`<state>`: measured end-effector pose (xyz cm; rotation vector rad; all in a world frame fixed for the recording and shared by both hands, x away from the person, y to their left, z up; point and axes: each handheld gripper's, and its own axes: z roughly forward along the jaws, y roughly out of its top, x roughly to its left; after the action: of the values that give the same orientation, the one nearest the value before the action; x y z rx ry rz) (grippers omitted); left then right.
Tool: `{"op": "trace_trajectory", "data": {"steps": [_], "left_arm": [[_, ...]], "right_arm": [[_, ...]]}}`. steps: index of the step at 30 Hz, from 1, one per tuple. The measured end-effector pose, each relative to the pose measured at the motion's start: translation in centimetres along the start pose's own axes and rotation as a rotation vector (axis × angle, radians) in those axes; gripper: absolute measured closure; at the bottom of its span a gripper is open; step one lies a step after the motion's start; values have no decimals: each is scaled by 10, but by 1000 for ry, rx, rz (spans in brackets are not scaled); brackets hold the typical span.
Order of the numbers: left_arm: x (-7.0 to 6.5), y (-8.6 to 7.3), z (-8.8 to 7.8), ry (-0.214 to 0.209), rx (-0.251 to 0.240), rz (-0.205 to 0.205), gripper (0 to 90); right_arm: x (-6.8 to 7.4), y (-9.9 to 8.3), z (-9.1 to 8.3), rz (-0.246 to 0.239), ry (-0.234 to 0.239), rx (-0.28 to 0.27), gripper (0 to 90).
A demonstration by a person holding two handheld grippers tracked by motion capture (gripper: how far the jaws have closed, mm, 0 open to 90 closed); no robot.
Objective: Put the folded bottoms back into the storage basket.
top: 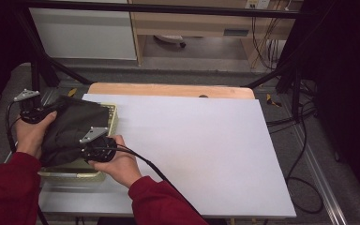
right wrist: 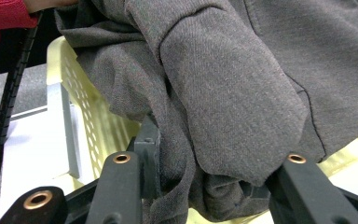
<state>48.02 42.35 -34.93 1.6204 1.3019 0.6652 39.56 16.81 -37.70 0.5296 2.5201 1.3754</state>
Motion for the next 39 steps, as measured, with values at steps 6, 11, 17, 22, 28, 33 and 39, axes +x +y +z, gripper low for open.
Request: {"op": "trace_trajectory", "data": {"steps": [6, 11, 17, 22, 28, 33, 39], "left_arm": [[0, 0, 2, -2, -9, -8, 819], [0, -1, 5, -18, -2, -20, 818], [-1, -1, 6, -25, 4, -21, 817], [-1, -2, 8, -25, 9, -19, 814], [-2, -4, 9, -8, 28, 12, 781], [-9, 0, 4, 37, -11, 36, 499], [-23, 5, 6, 53, -27, 52, 406]], "right_arm": [[-2, 0, 1, 3, -8, 11, 576], [-2, 0, -1, 4, -12, 21, 572], [-1, 0, -2, 4, -20, 22, 565], [-1, 0, -3, 12, -20, 21, 541], [0, 1, -4, 17, -26, 19, 405], [0, 5, -15, 35, -52, 18, 169], [-4, 8, -19, 42, -61, 3, 128]]}}
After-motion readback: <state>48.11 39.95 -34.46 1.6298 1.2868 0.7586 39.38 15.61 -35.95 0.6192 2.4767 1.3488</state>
